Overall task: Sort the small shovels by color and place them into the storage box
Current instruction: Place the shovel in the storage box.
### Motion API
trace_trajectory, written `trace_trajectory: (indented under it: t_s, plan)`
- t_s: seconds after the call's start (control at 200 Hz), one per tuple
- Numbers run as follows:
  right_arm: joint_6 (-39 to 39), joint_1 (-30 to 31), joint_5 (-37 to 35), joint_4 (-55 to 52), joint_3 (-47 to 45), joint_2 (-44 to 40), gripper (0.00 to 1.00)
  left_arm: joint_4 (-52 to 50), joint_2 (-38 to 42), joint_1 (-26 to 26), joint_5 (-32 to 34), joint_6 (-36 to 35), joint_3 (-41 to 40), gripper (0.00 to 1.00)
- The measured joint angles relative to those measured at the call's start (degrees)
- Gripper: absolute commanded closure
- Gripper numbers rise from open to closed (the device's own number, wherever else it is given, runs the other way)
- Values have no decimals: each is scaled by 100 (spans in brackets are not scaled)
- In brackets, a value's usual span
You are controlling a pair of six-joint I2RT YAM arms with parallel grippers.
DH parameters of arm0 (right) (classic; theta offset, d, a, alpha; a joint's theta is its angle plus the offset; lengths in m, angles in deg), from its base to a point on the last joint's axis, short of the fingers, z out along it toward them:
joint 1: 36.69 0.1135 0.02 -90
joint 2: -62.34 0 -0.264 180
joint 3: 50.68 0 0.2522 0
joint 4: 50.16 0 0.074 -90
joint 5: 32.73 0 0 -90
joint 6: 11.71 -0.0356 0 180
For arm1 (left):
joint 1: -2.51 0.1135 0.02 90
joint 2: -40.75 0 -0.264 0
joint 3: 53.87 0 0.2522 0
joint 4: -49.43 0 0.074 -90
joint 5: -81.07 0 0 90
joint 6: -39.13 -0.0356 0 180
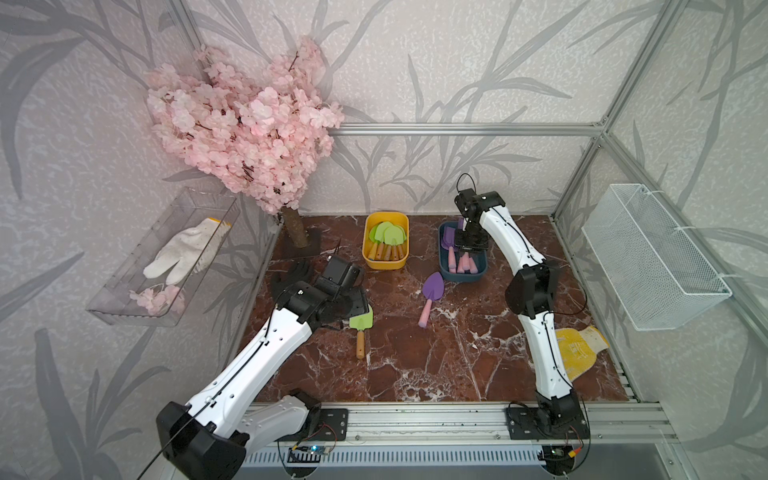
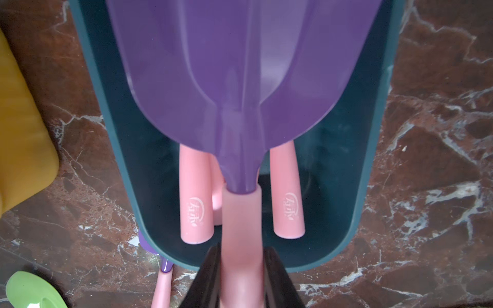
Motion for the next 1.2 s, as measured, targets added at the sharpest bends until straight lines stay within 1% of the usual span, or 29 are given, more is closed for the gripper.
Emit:
trace_trajectory:
  t_s: [0.375, 0.62, 1.2]
  plan:
    - [-87, -7, 55, 0, 57, 286, 81, -52, -57, 0, -9, -33, 74, 31]
    - [-162, -52, 105, 20, 369, 601, 80, -103, -223, 0, -44, -52, 249, 31]
    - [-166, -90, 105, 111, 372, 780, 79, -116, -323, -15, -46, -52, 264, 31]
